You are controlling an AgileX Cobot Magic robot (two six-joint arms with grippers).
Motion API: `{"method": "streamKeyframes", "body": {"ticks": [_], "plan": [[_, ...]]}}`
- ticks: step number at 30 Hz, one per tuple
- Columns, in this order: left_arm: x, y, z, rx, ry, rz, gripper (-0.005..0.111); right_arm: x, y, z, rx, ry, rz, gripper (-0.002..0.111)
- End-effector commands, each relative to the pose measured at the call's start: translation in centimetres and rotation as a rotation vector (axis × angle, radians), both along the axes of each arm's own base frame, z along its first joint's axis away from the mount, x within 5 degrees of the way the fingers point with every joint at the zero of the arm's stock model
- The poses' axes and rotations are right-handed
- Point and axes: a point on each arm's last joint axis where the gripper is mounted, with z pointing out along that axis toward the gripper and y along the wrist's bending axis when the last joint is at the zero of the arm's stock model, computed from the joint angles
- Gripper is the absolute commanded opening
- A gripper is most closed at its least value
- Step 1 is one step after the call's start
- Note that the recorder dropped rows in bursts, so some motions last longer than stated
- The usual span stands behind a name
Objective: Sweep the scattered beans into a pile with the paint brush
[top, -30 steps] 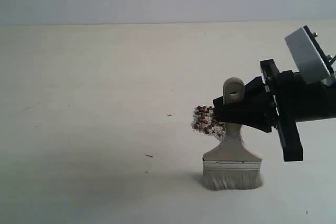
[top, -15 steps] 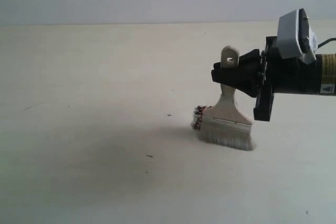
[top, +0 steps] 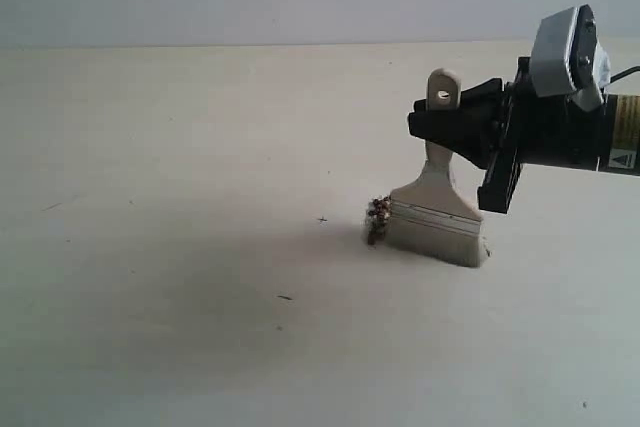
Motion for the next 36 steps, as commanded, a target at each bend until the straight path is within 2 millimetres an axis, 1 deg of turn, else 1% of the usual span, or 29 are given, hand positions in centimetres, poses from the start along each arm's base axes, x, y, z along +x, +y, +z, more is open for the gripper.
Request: {"method": "streamKeyframes", "body": {"ticks": [1, 4, 6, 7, 9, 11, 13, 15, 18, 20, 22, 25, 29, 33, 36], "plan": [[0.0, 0.0, -0.1, 0.008, -0.004, 0.004, 0.0, -0.3, 0.3, 2.1, 0.105, -0.03, 0.014, 0.0], [0.0, 0.0, -0.1, 0.008, -0.004, 0.004, 0.0, -0.7, 0.2, 3.8, 0.136, -0.037, 0.001, 0.0], [0.0, 0.0, -0.1, 0.008, -0.004, 0.004, 0.0, -0.7, 0.2, 4.6, 0.204, 0.023, -0.038, 0.0], [0.0, 0.0, -0.1, 0.008, -0.004, 0.004, 0.0, -0.7, 0.2, 4.7, 0.222, 0.039, -0.052, 0.0], [0.0, 0.0, -0.1, 0.008, -0.004, 0.004, 0.0, -0.4, 0.1, 4.2, 0.253, 0.103, -0.07, 0.0], [0.0, 0.0, -0.1, 0.008, -0.004, 0.004, 0.0, -0.2, 0.5, 3.6, 0.304, 0.196, -0.091, 0.0], [0.0, 0.0, -0.1, 0.008, -0.004, 0.004, 0.0, 0.3, 1.7, 2.9, 0.373, 0.255, -0.128, 0.0], [0.0, 0.0, -0.1, 0.008, -0.004, 0.004, 0.0, 0.8, 4.4, 1.9, 0.482, 0.329, -0.189, 0.0], [0.0, 0.0, -0.1, 0.008, -0.004, 0.004, 0.0, 1.0, 6.5, 0.7, 0.544, 0.388, -0.268, 0.0], [0.0, 0.0, -0.1, 0.008, -0.004, 0.004, 0.0, 1.1, 7.4, -0.3, 0.545, 0.423, -0.333, 0.0], [0.0, 0.0, -0.1, 0.008, -0.004, 0.004, 0.0, 1.2, 8.1, -1.5, 0.503, 0.434, -0.407, 0.0], [0.0, 0.0, -0.1, 0.008, -0.004, 0.004, 0.0, 1.3, 8.1, -2.7, 0.4, 0.412, -0.474, 0.0], [0.0, 0.0, -0.1, 0.008, -0.004, 0.004, 0.0, 1.5, 7.7, -3.3, 0.304, 0.372, -0.518, 0.0], [0.0, 0.0, -0.1, 0.008, -0.004, 0.004, 0.0, 1.7, 7.4, -3.4, 0.288, 0.344, -0.561, 0.0], [0.0, 0.0, -0.1, 0.008, -0.004, 0.004, 0.0, 2.0, 6.9, -3.3, 0.255, 0.287, -0.603, 0.0]]}}
